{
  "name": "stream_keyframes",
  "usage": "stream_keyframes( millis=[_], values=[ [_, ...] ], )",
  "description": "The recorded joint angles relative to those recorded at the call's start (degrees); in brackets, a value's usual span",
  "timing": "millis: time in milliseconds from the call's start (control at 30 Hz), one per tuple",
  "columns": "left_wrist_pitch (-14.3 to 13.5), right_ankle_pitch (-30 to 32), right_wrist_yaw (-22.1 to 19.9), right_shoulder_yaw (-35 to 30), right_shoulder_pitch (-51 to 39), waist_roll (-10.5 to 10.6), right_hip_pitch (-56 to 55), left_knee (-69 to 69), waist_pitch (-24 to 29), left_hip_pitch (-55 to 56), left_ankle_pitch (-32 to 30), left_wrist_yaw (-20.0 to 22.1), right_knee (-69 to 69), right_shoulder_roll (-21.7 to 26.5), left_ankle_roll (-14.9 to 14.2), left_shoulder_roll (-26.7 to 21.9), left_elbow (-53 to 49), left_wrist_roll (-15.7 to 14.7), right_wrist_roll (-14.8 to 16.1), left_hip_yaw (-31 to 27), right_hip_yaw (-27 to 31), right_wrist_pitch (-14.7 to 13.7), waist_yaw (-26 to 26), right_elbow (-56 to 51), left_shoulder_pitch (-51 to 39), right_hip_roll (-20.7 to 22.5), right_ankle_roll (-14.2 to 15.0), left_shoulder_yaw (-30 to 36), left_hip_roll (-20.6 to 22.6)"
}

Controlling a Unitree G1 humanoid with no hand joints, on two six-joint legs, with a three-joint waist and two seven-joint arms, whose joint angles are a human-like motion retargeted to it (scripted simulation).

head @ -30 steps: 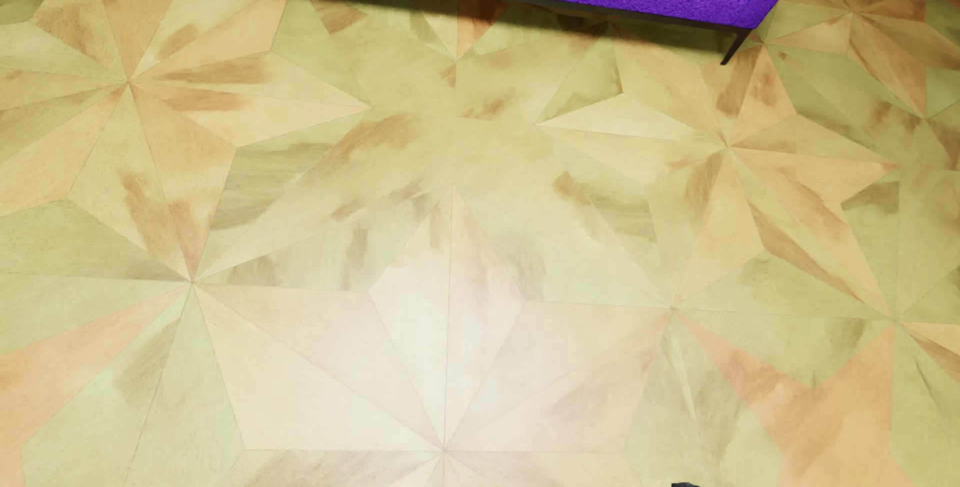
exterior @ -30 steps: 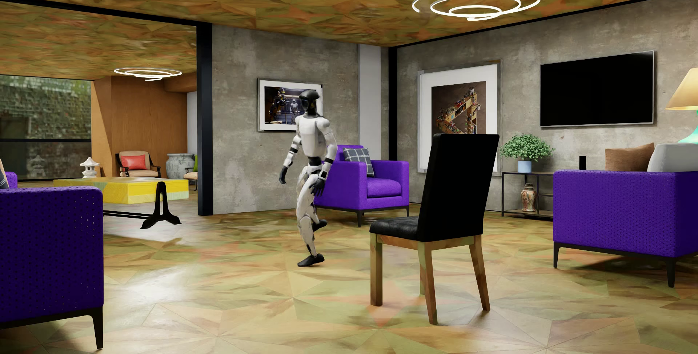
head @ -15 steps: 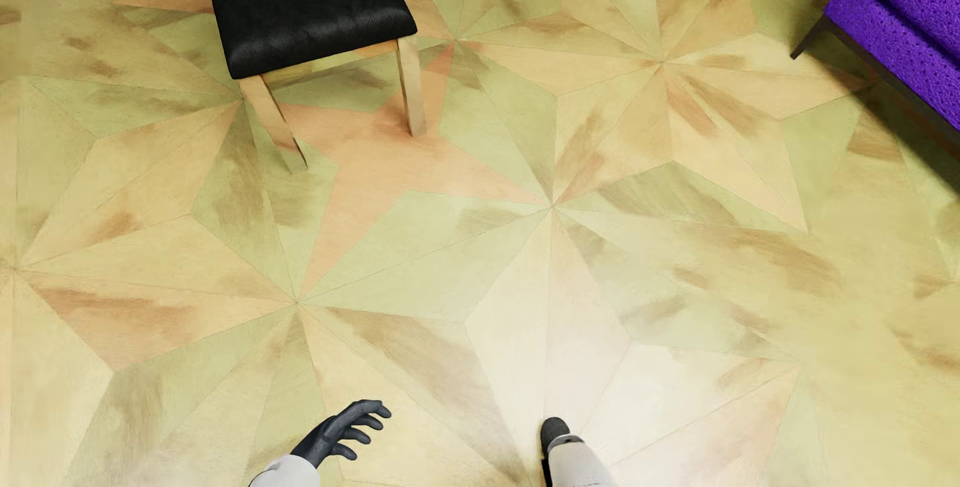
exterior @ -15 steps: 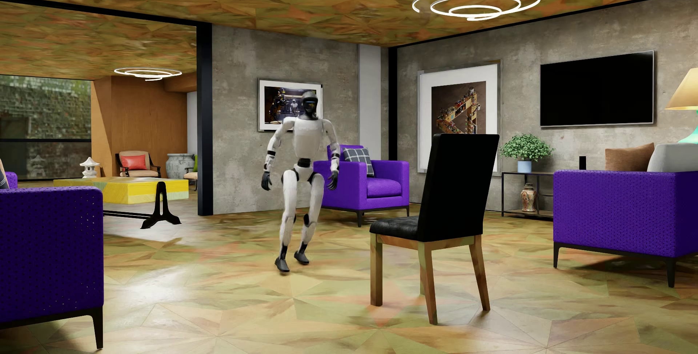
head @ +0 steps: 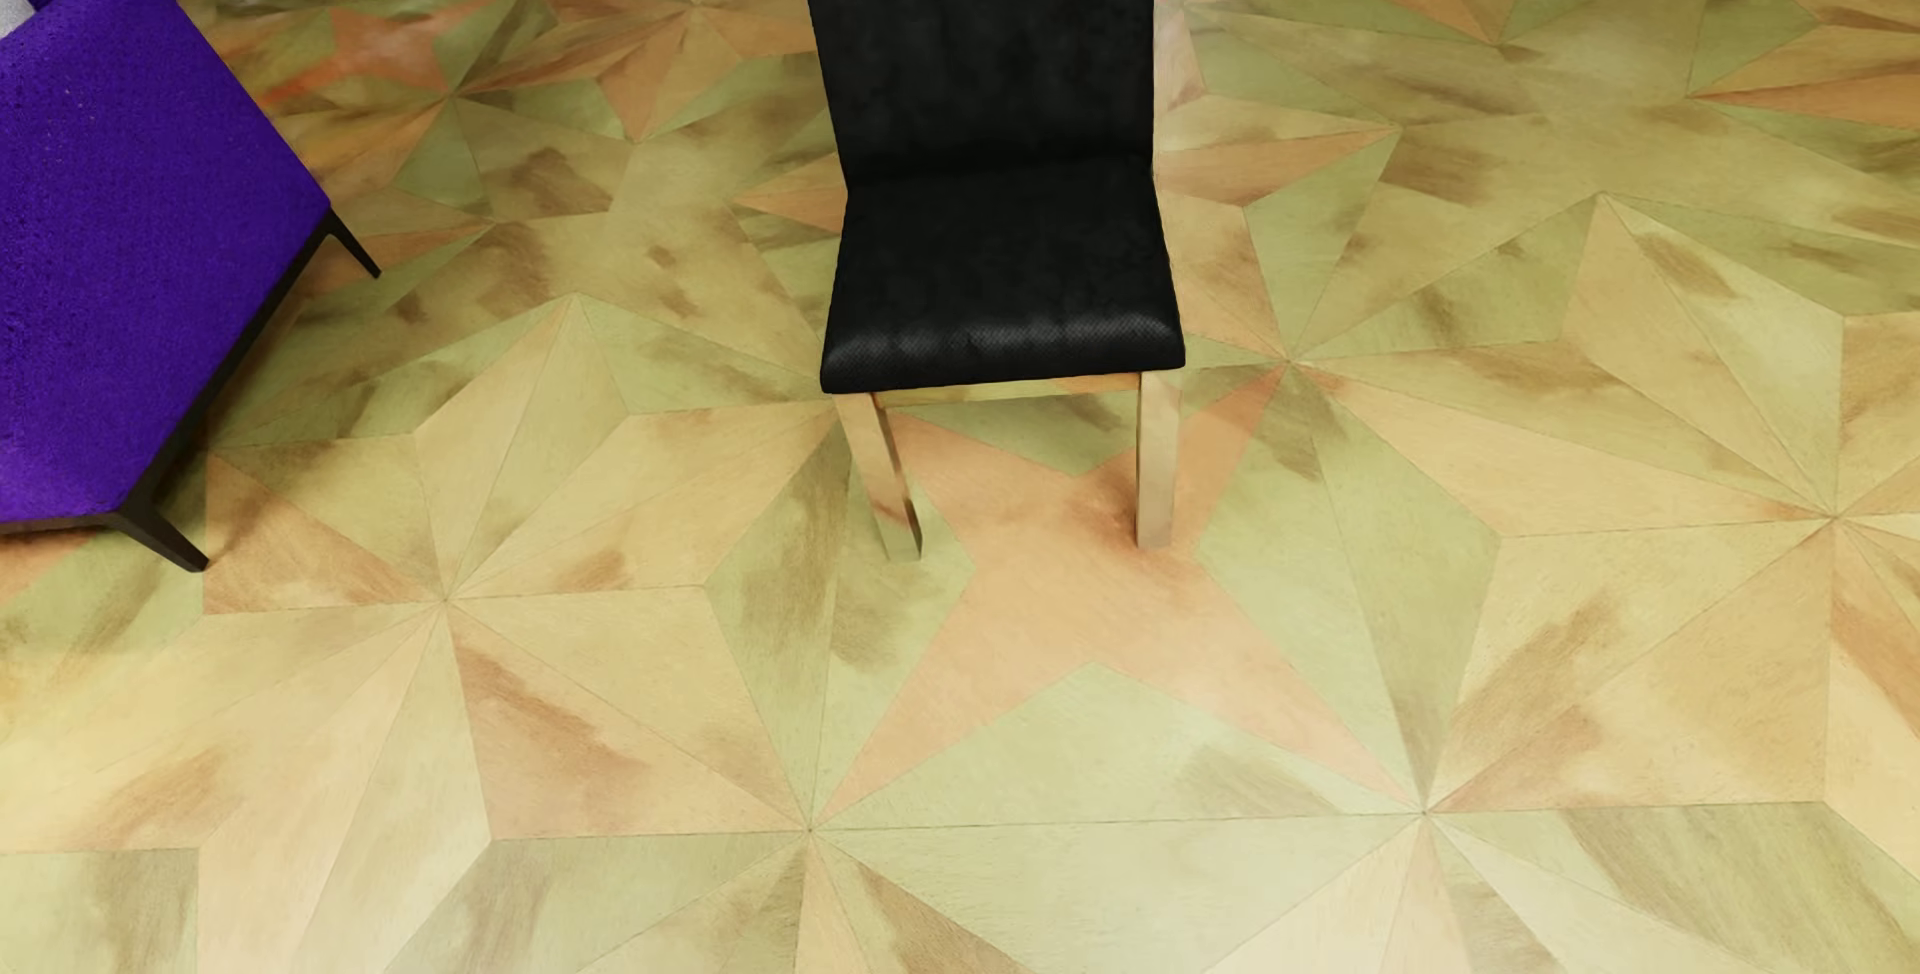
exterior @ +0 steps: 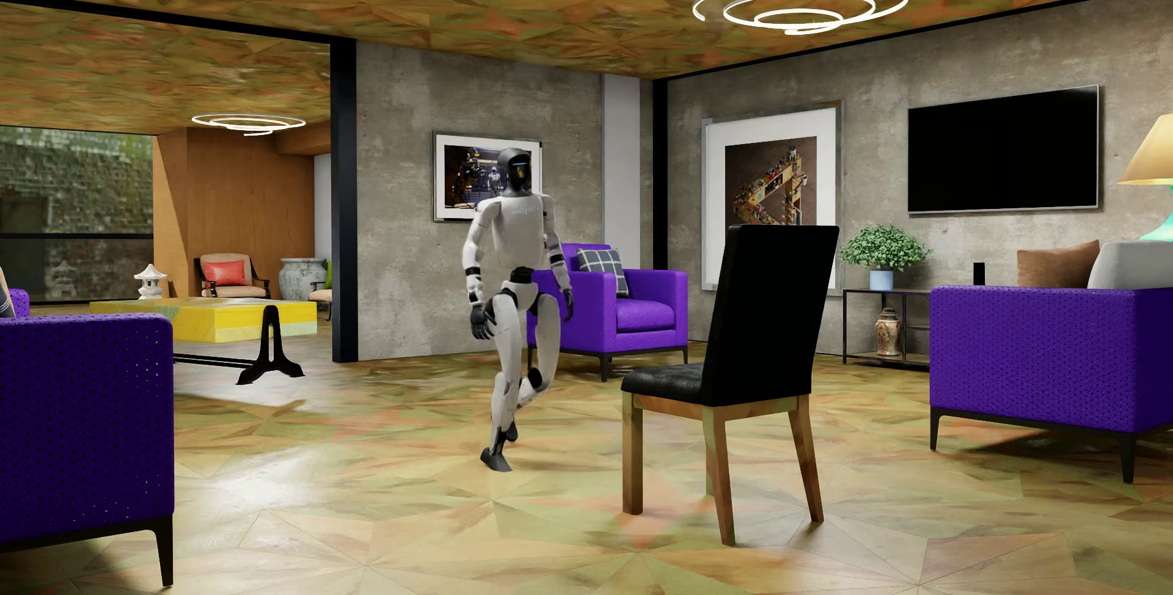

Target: Go to the chair

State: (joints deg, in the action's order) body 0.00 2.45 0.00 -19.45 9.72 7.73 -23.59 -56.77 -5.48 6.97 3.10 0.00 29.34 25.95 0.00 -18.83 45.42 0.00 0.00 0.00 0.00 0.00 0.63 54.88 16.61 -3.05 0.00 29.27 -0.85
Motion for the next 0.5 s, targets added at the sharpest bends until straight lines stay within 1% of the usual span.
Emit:
stream_keyframes(
  millis=[67,100,133,200,267,300,333,367,400,433,467,500],
  values=[
    [0.00,-4.72,0.00,-1.42,1.73,0.94,5.84,-14.31,1.86,7.52,-0.59,0.00,-0.26,-0.40,0.00,-1.26,1.14,0.00,0.00,0.00,0.00,0.00,-0.15,-0.10,0.30,0.16,0.00,3.38,-0.48],
    [0.00,-6.72,0.00,-1.93,2.64,0.99,8.49,-18.55,2.77,10.58,-0.32,0.00,-0.40,-0.60,0.00,-1.90,1.60,0.00,0.00,0.00,0.00,0.00,-0.48,-0.86,0.50,0.25,0.00,4.03,-1.01],
    [0.00,-8.42,0.00,-2.30,3.42,0.68,10.85,-19.96,3.46,13.32,-0.73,0.00,-0.56,-0.88,0.00,-2.41,2.14,0.00,0.00,0.00,0.00,0.00,-0.90,-1.57,0.84,0.14,0.00,3.62,-1.53],
    [0.00,-11.46,0.00,-2.82,4.64,-0.54,14.66,-15.16,4.17,18.02,-4.49,0.00,-0.60,-1.66,0.00,-3.16,2.99,0.00,0.00,0.00,0.00,0.00,-1.95,-2.36,1.79,-0.45,0.00,0.60,-2.34],
    [0.00,-14.76,0.00,-4.38,5.73,-2.35,18.68,0.12,4.64,20.13,-9.51,0.00,-0.89,-2.24,0.00,-4.14,2.04,0.00,0.00,0.00,0.00,0.00,-3.06,-3.05,2.60,-1.04,0.00,-2.63,-2.19],
    [0.00,-16.48,0.00,-5.52,6.03,-3.08,20.64,8.65,4.76,20.25,-9.14,0.00,-1.19,-2.14,0.00,-4.47,1.41,0.00,0.00,0.00,0.00,0.00,-3.57,-3.38,2.53,-1.11,0.00,-3.26,-1.79],
    [0.00,-18.17,0.00,-6.59,6.26,-3.70,22.43,16.96,4.82,20.20,-7.88,0.00,-1.45,-1.94,0.00,-4.69,0.84,0.00,0.00,0.00,0.00,0.00,-4.13,-3.65,2.36,-1.07,0.00,-3.68,-1.48],
    [0.00,-19.80,0.00,-7.44,6.34,-4.09,23.84,24.49,4.74,19.88,-4.82,0.00,-1.55,-1.59,0.00,-4.70,0.40,0.00,0.00,0.00,0.00,0.00,-4.80,-3.79,2.09,-0.81,0.00,-3.77,-1.52],
    [0.00,-21.39,0.00,-8.12,6.33,-4.29,24.89,32.44,4.48,19.41,0.30,0.00,-1.51,-1.18,0.00,-4.56,0.07,0.00,0.00,0.00,0.00,0.00,-5.63,-3.82,1.76,-0.38,0.00,-3.77,-2.02],
    [0.00,-23.10,0.00,-7.89,6.19,-4.39,26.19,32.92,4.46,18.94,5.94,0.00,-1.01,-0.77,0.00,-4.17,-0.23,0.00,0.00,0.00,0.00,0.00,-6.05,-3.43,1.95,-0.12,0.00,-3.62,-3.11],
    [0.00,-24.83,0.00,-7.37,6.06,-4.52,27.60,32.97,4.55,18.70,9.40,0.00,-0.40,-0.39,0.00,-3.77,-0.56,0.00,0.00,0.00,0.00,0.00,-6.31,-2.99,2.24,0.07,0.00,-3.36,-4.05],
    [0.00,-26.47,0.00,-6.25,5.99,-4.71,29.08,32.95,4.75,18.96,7.95,0.00,0.41,-0.09,0.00,-3.36,-0.92,0.00,0.00,0.00,0.00,0.00,-6.33,-2.52,2.69,0.11,0.00,-2.87,-4.62]
  ],
)
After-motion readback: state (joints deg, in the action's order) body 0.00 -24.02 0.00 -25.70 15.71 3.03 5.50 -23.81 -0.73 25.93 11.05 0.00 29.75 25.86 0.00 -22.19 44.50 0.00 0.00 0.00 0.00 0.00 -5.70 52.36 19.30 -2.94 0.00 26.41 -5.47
